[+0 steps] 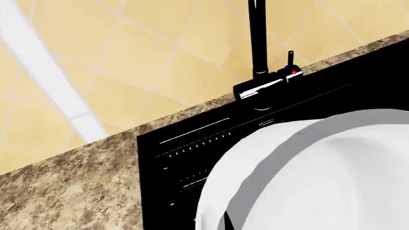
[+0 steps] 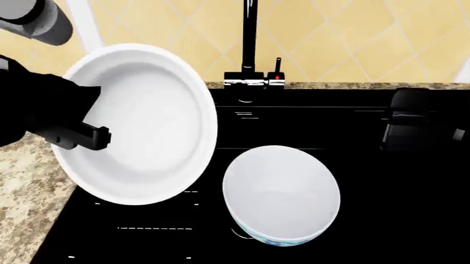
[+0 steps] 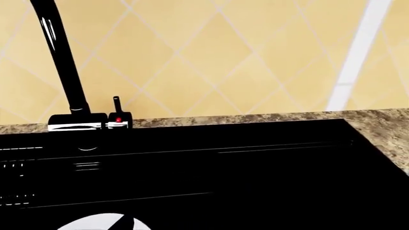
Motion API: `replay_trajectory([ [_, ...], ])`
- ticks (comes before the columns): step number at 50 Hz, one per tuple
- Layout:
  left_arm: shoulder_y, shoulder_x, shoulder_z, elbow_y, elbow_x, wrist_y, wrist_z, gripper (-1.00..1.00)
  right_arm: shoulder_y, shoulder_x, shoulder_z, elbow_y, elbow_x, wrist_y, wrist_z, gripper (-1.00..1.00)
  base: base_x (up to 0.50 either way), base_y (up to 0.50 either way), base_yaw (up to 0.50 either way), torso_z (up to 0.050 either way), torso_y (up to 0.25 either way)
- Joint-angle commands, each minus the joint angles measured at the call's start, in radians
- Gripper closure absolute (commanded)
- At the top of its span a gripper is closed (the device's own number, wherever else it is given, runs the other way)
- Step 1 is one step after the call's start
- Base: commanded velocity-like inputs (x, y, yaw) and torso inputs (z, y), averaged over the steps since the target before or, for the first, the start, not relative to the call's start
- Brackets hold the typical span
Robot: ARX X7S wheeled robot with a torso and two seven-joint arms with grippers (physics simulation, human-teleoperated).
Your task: Stack the bowls in the sink.
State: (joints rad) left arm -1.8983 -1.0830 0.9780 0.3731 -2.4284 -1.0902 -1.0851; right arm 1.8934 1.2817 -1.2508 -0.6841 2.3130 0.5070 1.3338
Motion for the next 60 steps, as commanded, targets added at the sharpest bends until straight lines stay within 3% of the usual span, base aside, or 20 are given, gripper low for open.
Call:
replay_trajectory([
  [1,0.058,0.025,-0.047,0.002,0.101,0.074,0.068,1.00,-0.025,0.007,-0.004,-0.006,-0.021,-0.013,-0.012,-1.00,0.00,0.00,0.00,0.000,0.000],
  [28,0.167,0.080,-0.058,0.003,0.197,0.162,0.143,1.00,-0.066,0.003,-0.015,-0.003,-0.056,-0.025,-0.030,-1.00,0.00,0.00,0.00,0.000,0.001],
  [60,0.250,0.233,-0.031,-0.026,0.298,0.237,0.187,1.00,-0.079,0.045,-0.006,-0.011,-0.069,-0.020,-0.030,-1.00,0.00,0.00,0.00,0.001,0.001],
])
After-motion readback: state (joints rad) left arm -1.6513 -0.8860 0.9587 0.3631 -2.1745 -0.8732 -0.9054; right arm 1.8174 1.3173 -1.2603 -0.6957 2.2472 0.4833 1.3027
